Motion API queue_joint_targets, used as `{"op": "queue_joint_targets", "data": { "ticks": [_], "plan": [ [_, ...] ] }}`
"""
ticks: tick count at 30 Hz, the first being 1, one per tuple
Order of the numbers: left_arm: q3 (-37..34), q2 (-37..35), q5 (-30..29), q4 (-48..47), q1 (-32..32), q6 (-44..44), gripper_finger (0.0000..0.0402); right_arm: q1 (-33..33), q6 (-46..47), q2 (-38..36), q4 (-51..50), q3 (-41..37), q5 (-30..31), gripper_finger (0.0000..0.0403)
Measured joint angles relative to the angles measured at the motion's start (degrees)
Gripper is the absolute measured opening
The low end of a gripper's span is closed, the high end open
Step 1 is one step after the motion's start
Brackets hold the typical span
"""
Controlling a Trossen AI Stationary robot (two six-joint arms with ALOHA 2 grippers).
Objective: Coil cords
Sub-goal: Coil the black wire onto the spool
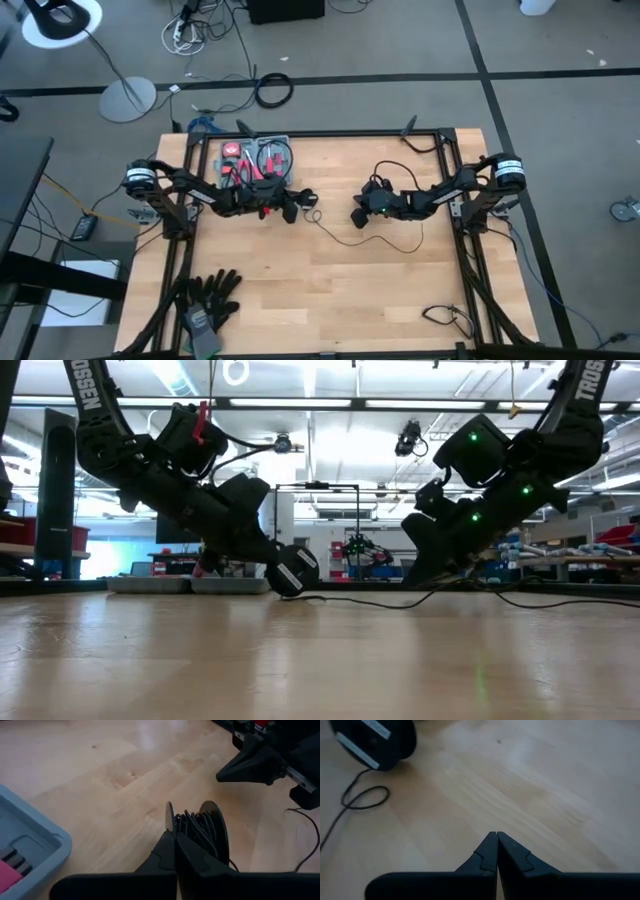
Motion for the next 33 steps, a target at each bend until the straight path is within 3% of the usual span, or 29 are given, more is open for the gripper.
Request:
{"op": "queue_joint_targets", "data": {
  "ticks": [10, 20, 33],
  "plan": [
    [0.02, -0.03, -1.35, 0.73, 0.00, 1.97, 0.0000, 1.52, -9.19, 0.02, 6.66, 0.07, -8.66, 0.0006],
    [0.07, -0.07, -3.10, 1.24, 0.02, 2.15, 0.0000, 2.38, -13.14, 0.35, 8.75, 0.98, -8.66, 0.0020],
    [0.11, -0.11, -3.69, 1.19, 0.01, 2.13, 0.0000, 7.83, -24.00, 0.48, 5.95, 6.46, -4.33, 0.0086]
  ]
}}
